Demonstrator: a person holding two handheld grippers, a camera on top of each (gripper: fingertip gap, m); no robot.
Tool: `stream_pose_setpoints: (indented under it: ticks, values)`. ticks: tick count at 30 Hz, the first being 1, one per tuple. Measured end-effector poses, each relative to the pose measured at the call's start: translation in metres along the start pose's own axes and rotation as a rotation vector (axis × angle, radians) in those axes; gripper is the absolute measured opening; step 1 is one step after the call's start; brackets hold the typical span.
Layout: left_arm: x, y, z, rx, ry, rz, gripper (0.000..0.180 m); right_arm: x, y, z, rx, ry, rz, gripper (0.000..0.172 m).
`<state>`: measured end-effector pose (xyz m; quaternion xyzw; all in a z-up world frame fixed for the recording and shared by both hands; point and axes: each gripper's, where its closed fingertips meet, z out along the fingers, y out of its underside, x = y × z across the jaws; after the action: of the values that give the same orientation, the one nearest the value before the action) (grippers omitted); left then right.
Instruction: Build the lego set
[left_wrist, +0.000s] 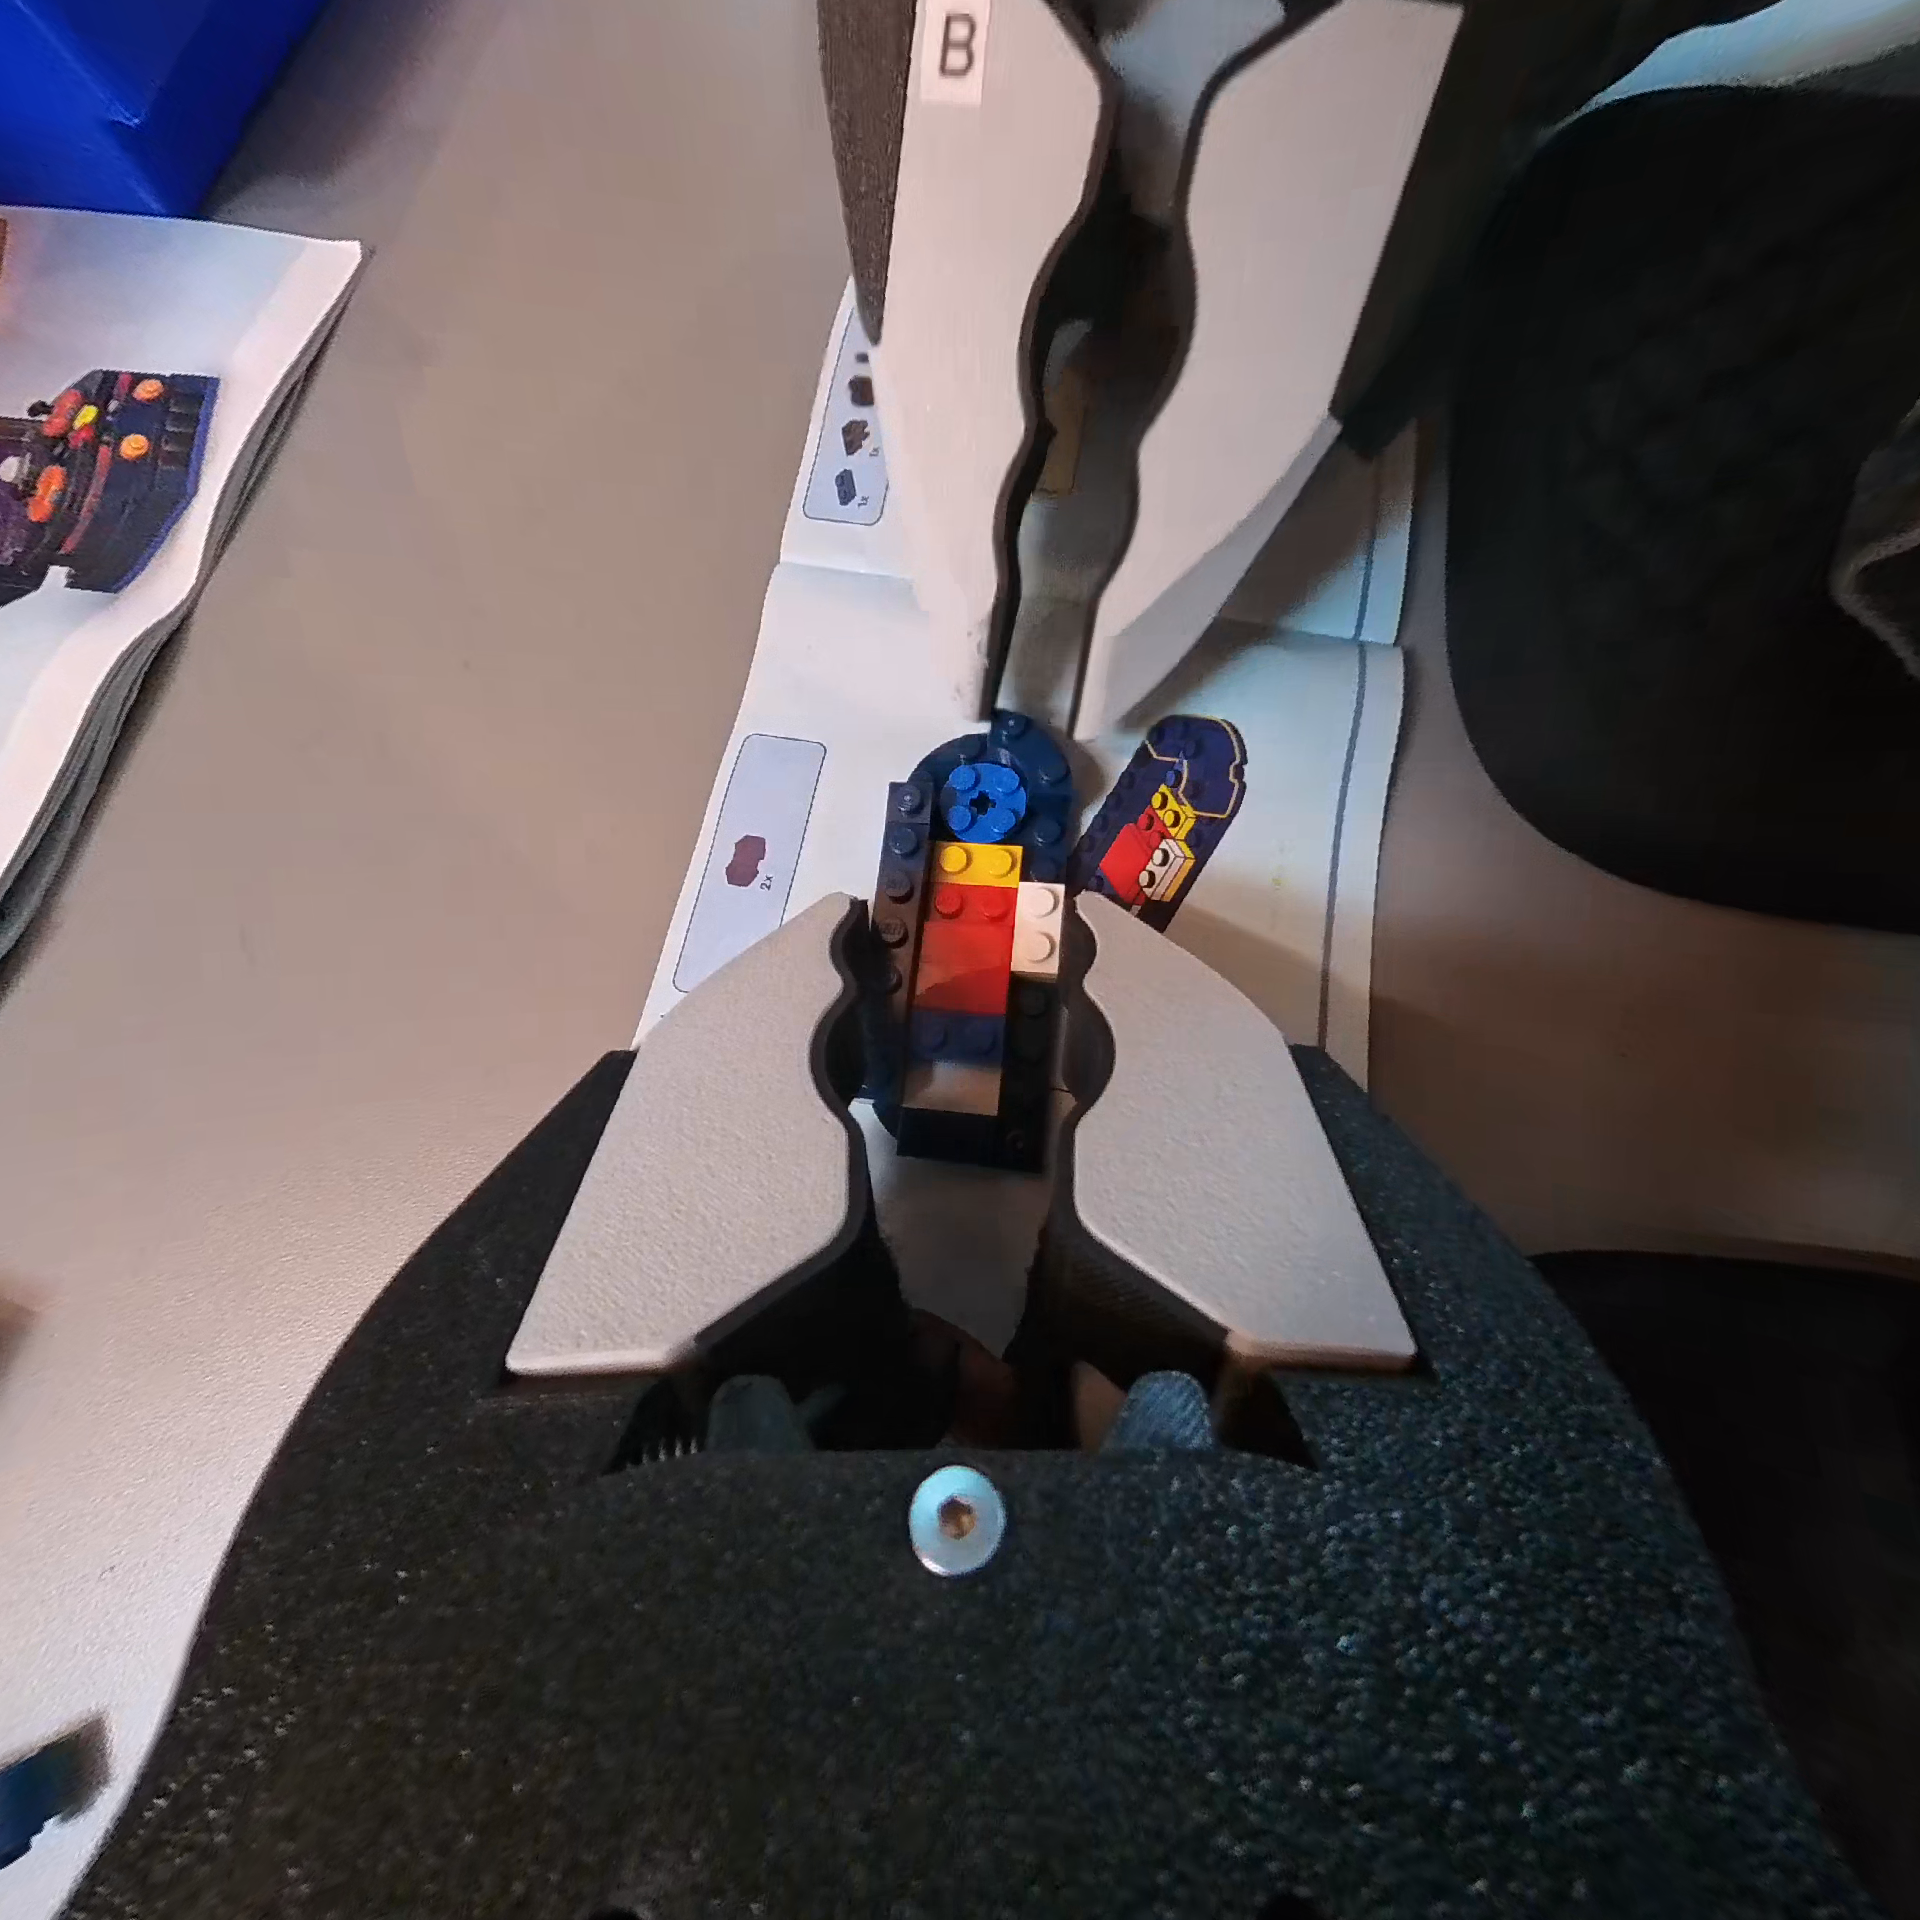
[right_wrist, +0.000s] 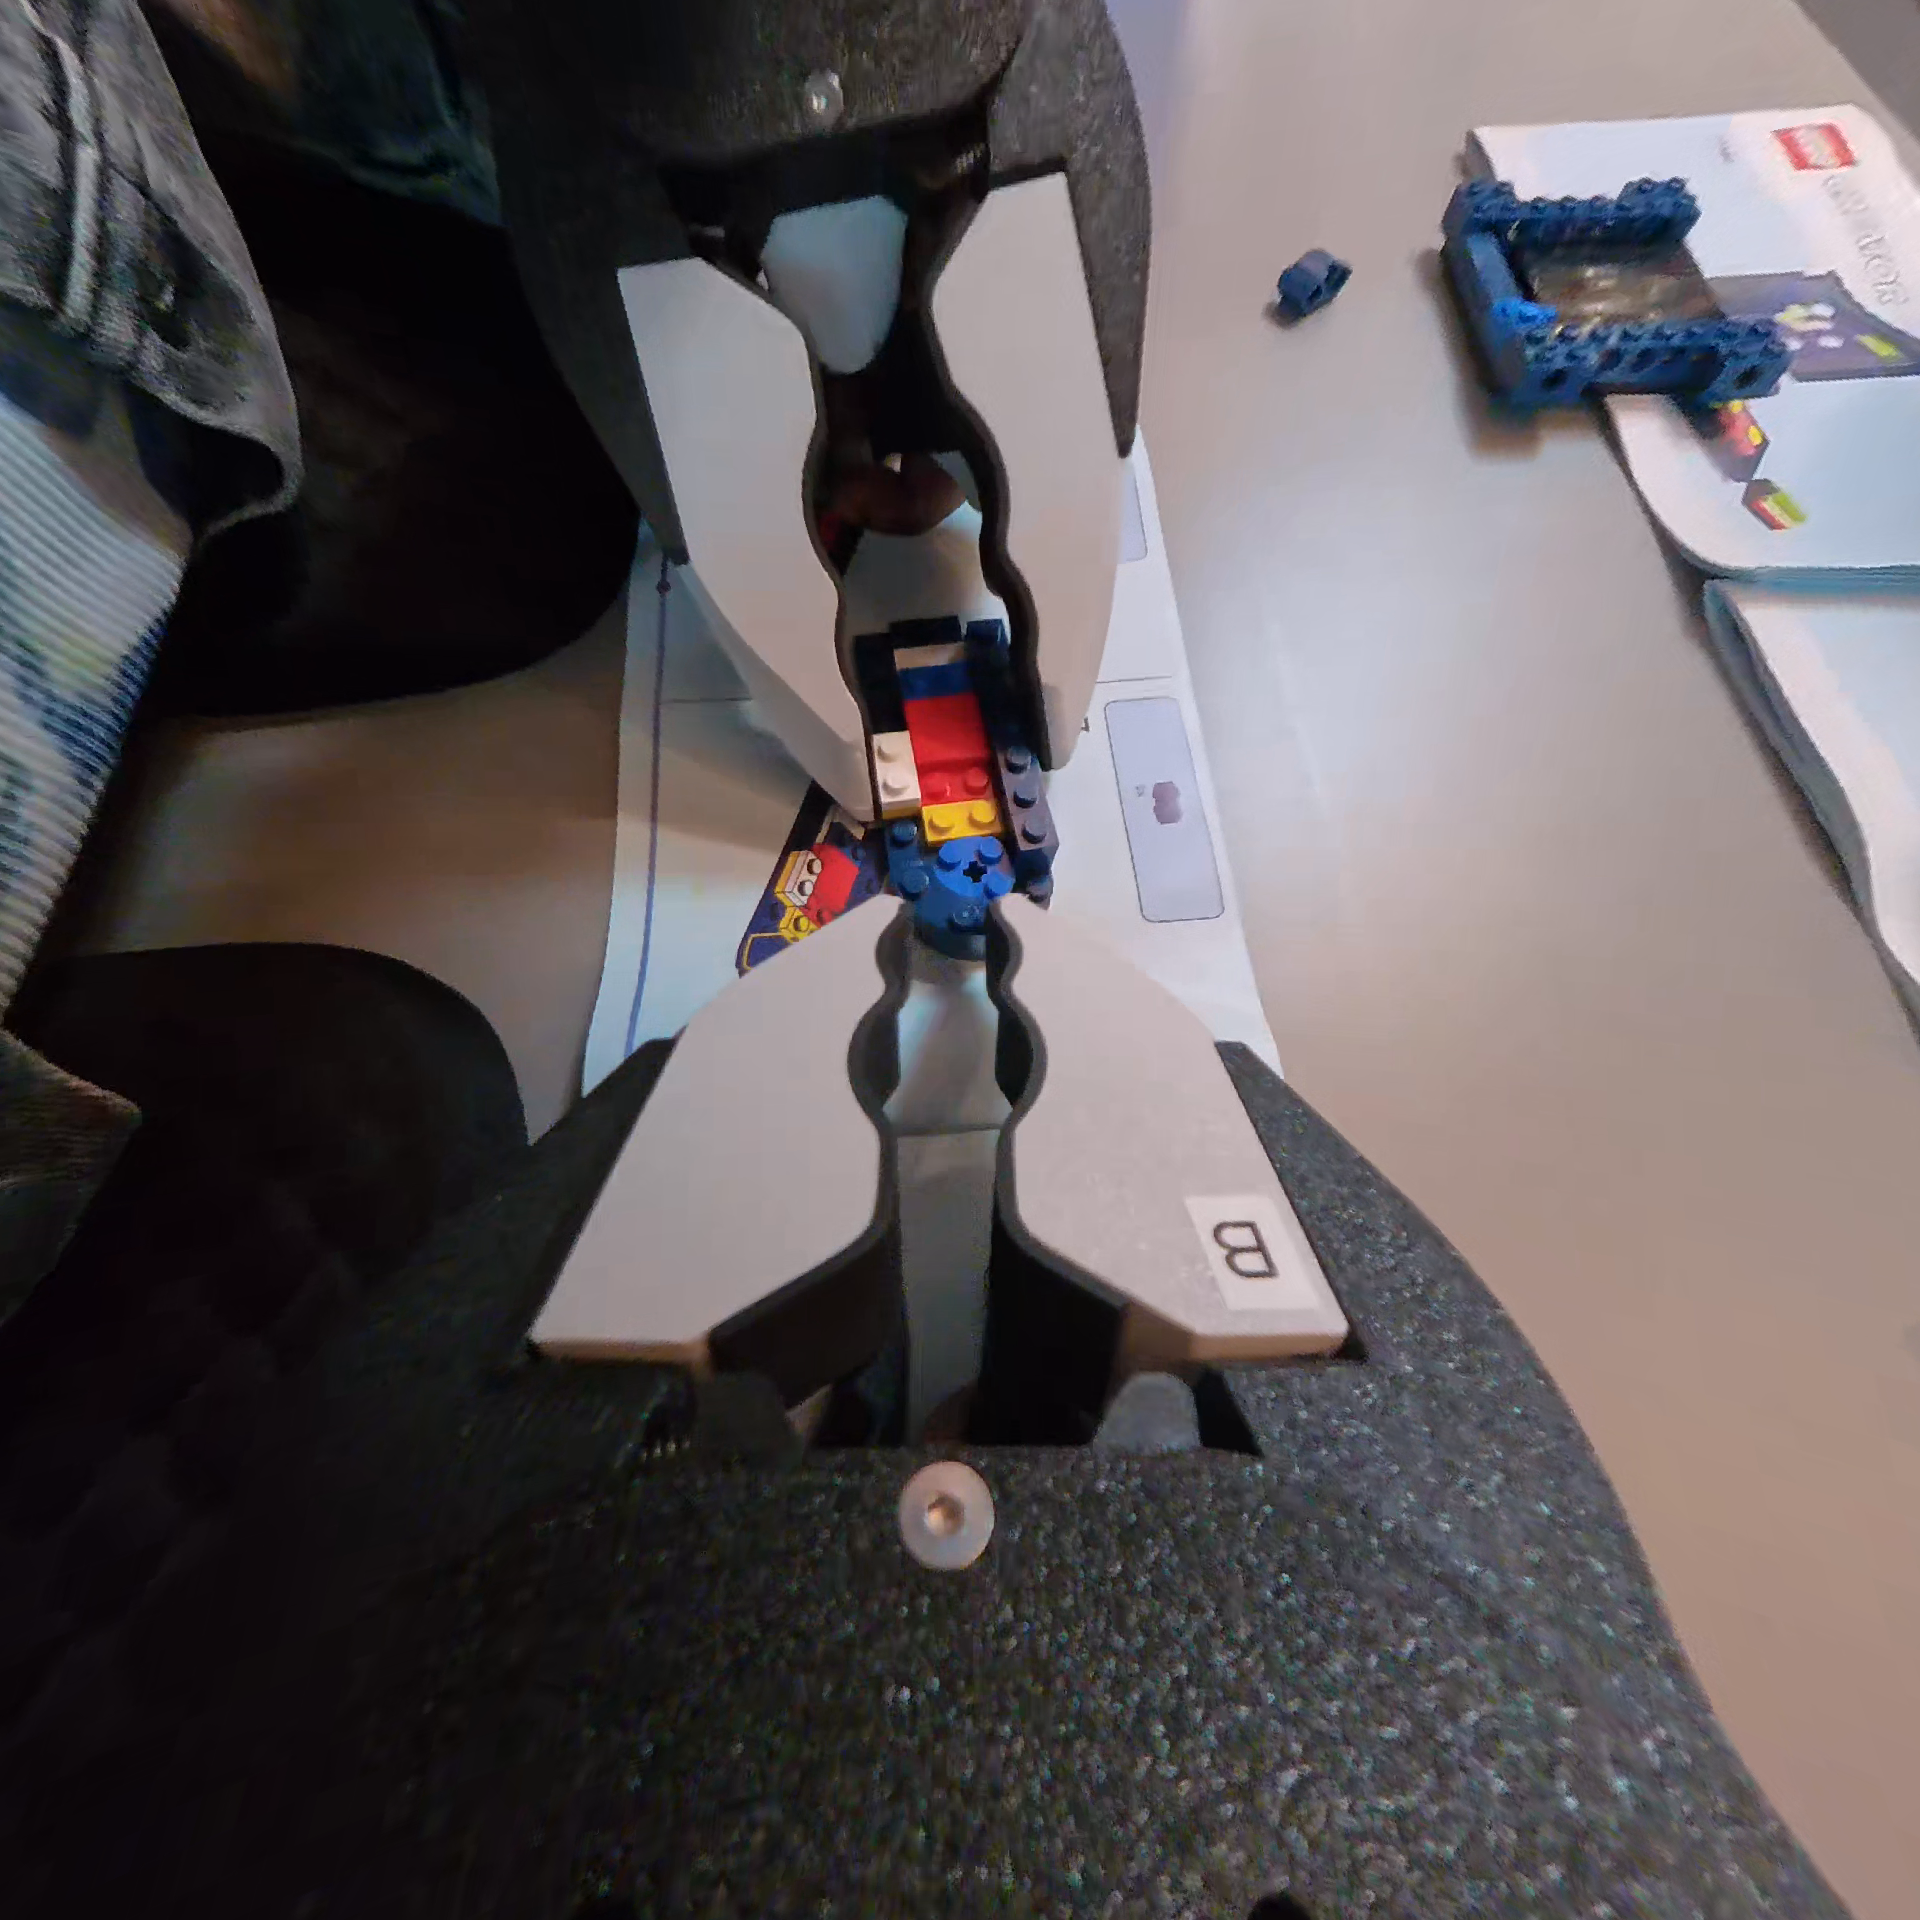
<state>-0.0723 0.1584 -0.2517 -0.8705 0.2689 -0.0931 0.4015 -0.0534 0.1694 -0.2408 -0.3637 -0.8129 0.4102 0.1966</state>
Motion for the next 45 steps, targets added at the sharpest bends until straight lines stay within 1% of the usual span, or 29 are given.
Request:
stream_pose_setpoints:
  ticks: [10,11,12,13,14,15,17,21,23,28,34,37,39,40,41,42,43,45]
  values:
    - [0.0,0.0,0.0,-0.002,0.003,0.0,0.035,0.0,0.002,0.001,-0.016,0.007,-0.004,0.012]
    - [0.001,0.0,0.0,-0.002,0.004,-0.001,0.035,-0.001,0.001,0.001,-0.009,-0.022,0.016,0.012]
    - [0.001,0.0,0.0,-0.001,0.005,-0.001,0.034,0.0,-0.001,-0.002,0.016,-0.063,0.064,0.017]
    - [0.001,0.0,0.0,-0.001,0.006,-0.002,0.034,0.006,-0.007,-0.006,0.068,-0.088,0.128,0.019]
    - [0.001,0.0,0.0,-0.001,0.006,-0.002,0.034,0.014,-0.013,-0.01,0.115,-0.105,0.173,0.011]
    - [0.001,0.0,0.0,-0.001,0.006,-0.001,0.034,0.021,-0.012,-0.012,0.111,-0.124,0.192,0.0]
    - [0.001,0.0,0.0,-0.001,0.008,-0.003,0.034,0.024,-0.003,-0.008,0.016,-0.197,0.214,0.0]
    - [0.001,0.001,-0.001,-0.002,0.006,-0.001,0.035,0.019,0.0,0.002,-0.049,-0.348,0.317,0.0]
    - [0.0,0.001,-0.001,-0.001,0.008,-0.002,0.035,0.013,0.006,0.006,-0.102,-0.383,0.297,0.0]
    - [0.0,0.001,0.0,0.0,0.012,-0.003,0.034,0.014,0.008,0.009,-0.121,-0.361,0.274,0.0]
    - [0.0,0.001,0.0,-0.002,0.02,-0.002,0.035,0.014,0.007,0.009,-0.107,-0.349,0.262,0.0]
    - [0.0,0.001,0.0,-0.006,0.019,0.005,0.035,0.02,0.001,0.006,-0.048,-0.344,0.322,0.0]
    - [0.001,0.001,0.0,-0.015,0.022,0.011,0.035,0.02,0.002,0.004,-0.059,-0.344,0.329,0.002]
    - [0.001,0.001,0.0,-0.019,0.024,0.014,0.035,0.016,0.005,0.002,-0.077,-0.361,0.316,0.013]
    - [0.001,0.001,0.001,-0.02,0.027,0.016,0.035,0.013,0.006,0.0,-0.088,-0.378,0.293,0.013]
    - [0.0,0.001,0.001,-0.02,0.03,0.019,0.035,0.011,0.009,-0.002,-0.096,-0.378,0.256,0.008]
    - [0.0,0.001,0.001,-0.02,0.034,0.023,0.035,0.012,0.012,-0.003,-0.109,-0.35,0.203,0.002]
    - [0.0,0.001,0.001,-0.014,0.039,0.026,0.035,0.012,0.015,-0.001,-0.114,-0.302,0.085,0.0]
